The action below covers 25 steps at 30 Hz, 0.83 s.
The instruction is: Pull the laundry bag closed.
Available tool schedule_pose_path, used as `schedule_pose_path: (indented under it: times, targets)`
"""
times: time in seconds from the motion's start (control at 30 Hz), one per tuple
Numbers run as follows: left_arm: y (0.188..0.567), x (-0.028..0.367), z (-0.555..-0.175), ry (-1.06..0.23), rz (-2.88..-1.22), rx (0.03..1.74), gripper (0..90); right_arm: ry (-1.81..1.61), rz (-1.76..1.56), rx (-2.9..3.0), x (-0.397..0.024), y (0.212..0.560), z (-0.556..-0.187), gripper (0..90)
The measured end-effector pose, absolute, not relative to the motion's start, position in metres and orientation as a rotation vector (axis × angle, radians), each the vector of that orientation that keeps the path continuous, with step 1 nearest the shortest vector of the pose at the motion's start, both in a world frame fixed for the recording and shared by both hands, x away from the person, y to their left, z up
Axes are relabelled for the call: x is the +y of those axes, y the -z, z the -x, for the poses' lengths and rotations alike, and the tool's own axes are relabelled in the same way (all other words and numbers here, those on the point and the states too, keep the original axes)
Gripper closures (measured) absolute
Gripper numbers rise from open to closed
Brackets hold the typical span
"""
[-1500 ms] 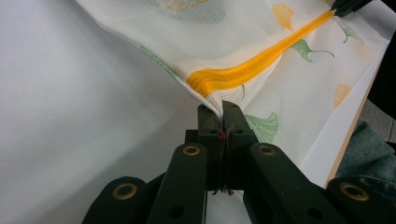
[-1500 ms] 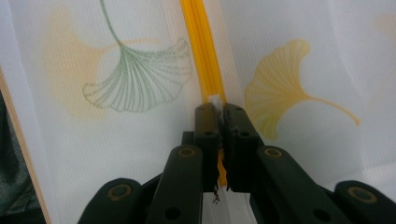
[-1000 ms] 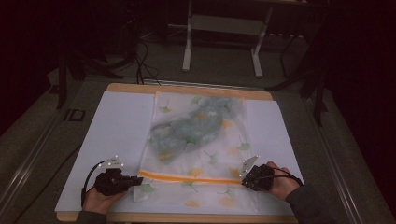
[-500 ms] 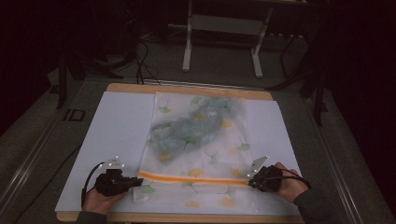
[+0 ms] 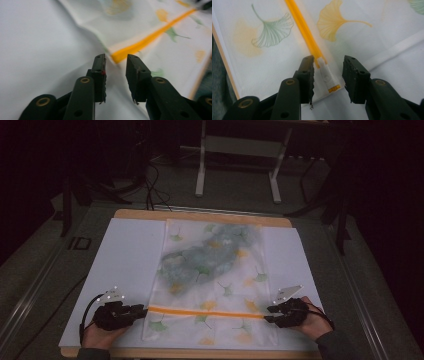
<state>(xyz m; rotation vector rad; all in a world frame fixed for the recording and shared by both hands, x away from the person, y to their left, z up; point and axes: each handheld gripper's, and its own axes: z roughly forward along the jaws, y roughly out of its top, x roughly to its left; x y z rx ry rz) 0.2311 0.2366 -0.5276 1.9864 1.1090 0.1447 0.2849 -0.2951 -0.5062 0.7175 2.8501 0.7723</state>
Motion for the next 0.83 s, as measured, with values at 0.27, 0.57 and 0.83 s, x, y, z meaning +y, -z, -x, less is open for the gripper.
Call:
schedule_pose_path:
  times: [0.27,0.57,0.83]
  targets:
    - [0.529,0.240,-0.231,-0.336,-1.991,1.203,62.7,-0.993,-0.969,2.615,-0.313,0.518,-0.280,50.9]
    - [0.534,0.247,-0.236,-0.533,-2.003,1.299,57.4,-1.023,-1.234,2.328,-0.336,0.529,-0.274,47.9]
    - [0.541,0.257,-0.241,-0.653,-1.854,1.476,43.3,-1.067,-1.311,2.200,-0.343,0.532,-0.275,47.2]
